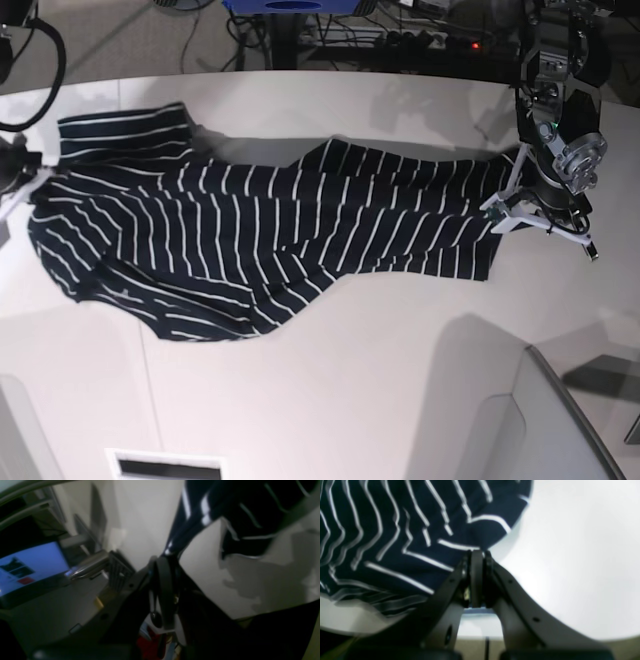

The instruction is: Layout the t-shirt on the table in an organized manner, then fold the t-shirt properly

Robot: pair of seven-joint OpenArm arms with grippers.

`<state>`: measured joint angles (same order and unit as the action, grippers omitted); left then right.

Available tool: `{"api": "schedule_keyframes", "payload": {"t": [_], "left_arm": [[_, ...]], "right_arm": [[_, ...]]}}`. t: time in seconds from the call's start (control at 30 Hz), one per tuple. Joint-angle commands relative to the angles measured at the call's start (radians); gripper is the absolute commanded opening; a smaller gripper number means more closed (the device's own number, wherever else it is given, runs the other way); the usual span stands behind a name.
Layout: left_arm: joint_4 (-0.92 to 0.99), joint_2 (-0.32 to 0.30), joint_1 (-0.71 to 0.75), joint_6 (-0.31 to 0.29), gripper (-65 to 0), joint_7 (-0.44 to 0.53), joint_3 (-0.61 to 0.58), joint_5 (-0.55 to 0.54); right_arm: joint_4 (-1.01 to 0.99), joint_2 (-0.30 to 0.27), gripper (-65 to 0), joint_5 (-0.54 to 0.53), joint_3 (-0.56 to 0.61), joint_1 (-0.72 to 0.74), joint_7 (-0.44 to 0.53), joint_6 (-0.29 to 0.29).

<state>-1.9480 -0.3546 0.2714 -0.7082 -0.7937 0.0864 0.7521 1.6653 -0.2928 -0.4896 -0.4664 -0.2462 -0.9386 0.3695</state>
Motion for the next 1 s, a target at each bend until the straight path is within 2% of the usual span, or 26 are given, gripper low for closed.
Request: {"api": "schedule_keyframes", "payload": {"t": [0.0,0.17,0.3,0.8,0.97], "left_arm": [[-0.02,-0.007,-0.013,0.01,-65.0,-0.007,0.008,0.017],[-0.026,0.058,-0.05,0.01,-65.0,-0.003,0.009,0.013],[-0.026,0.108,-0.068,0.01,-65.0,0.067,0.009,0.017],[-0.049,0.11,-0.073,0.01,-65.0,0.072,0.011,0.011],[-0.052,0.113,-0.131,0.01,-65.0,0.072,0.011,0.011]], "right_arm": [[0.049,-0.018,-64.8,-0.002,-0.024,-0.006,0.01,0.0],[0.207,-0.018,-64.8,-0.002,-0.076,-0.074,0.0,0.0],[0.306,-0.015,-64.8,-0.002,-0.11,-0.13,0.0,0.0],[0.316,-0.015,-64.7,-0.002,-0.248,-0.252,0.0,0.0],[0.319,-0.019,-64.7,-0.002,-0.243,-0.221,-0.004,0.0]]}}
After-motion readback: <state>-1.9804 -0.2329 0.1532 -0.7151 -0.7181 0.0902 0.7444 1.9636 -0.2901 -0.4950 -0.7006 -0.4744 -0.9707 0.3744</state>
